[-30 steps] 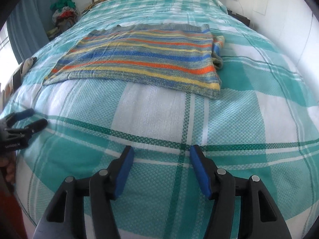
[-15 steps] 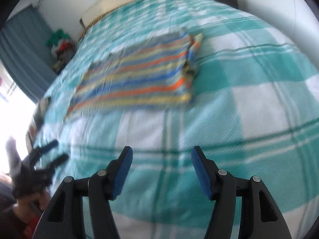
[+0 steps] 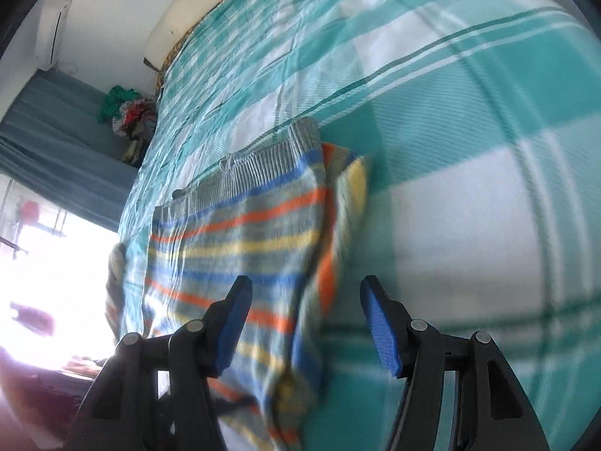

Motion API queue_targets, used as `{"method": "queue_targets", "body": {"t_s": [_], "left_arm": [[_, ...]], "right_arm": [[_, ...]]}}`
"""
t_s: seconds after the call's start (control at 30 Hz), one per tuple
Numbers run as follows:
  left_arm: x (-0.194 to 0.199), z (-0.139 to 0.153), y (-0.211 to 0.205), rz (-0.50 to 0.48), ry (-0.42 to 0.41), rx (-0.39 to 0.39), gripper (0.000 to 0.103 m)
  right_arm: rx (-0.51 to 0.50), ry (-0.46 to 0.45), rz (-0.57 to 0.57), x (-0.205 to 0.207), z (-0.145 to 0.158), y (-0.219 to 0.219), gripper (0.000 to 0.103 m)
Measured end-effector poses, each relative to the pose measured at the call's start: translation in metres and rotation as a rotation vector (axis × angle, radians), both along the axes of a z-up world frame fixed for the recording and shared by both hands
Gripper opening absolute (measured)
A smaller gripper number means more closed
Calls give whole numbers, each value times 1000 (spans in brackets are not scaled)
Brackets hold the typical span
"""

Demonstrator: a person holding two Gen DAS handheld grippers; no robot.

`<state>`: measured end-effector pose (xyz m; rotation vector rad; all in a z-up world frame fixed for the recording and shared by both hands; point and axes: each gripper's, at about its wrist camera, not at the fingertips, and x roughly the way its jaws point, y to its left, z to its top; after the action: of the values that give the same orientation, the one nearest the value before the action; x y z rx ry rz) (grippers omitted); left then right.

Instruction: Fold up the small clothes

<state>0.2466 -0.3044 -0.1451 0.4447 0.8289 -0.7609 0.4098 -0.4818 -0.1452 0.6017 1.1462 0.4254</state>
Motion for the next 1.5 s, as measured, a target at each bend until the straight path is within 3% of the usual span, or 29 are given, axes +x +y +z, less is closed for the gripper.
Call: {"method": "queue_targets", "body": {"t_s": [0.07,0.1,0.13,0.17,0.2,0.4,0.6,0.77,0.9,1.0,1.03,1.07,1.1,1.2,1.27,1.33,1.4,1.47,1.5], "left_arm": [[2,1,3,13,0,-16,51],[4,2,3,26,-8,-8,24],[5,4,5,44,-13,-10,12],[7,7,7,60,-4,-27,11],[9,12,14,78,17,-64,9],[0,62,82,218,28,-260,8],[12,88,199,477,57,-395,8],[23,78,279,673,81,-406,8],[27,56,315,774,104,-381,8],[36,32,337,867,177,-351,16],[36,26,340,889,194,-339,20],[35,23,344,901,199,-335,22],[33,23,349,907,194,-337,28],[20,33,358,905,169,-365,47],[12,41,359,882,153,-393,55],[8,47,352,848,137,-399,62],[11,48,341,824,123,-372,62],[23,45,331,811,111,-340,60],[29,40,328,809,116,-316,47]], "right_arm": [[16,16,15,18,-6,5,50],[20,30,14,26,-9,7,35],[-10,50,4,33,-11,9,26],[-46,56,-6,35,-10,11,8],[-59,50,-3,36,-7,13,8],[-129,-87,34,27,49,45,8],[-129,-198,157,42,92,142,8],[-116,-215,264,64,91,250,8],[-133,-209,333,75,73,319,8],[-114,-170,350,77,48,351,16],[-86,-153,347,77,43,352,25],[-55,-145,332,74,40,351,42],[-25,-155,313,70,41,347,47],[30,-215,270,56,57,323,47],[-10,-258,252,41,70,302,47],[-117,-318,259,16,83,282,47],[-199,-365,284,-14,90,267,47],[-209,-378,312,-42,89,258,47],[-194,-372,328,-57,84,256,47]]}}
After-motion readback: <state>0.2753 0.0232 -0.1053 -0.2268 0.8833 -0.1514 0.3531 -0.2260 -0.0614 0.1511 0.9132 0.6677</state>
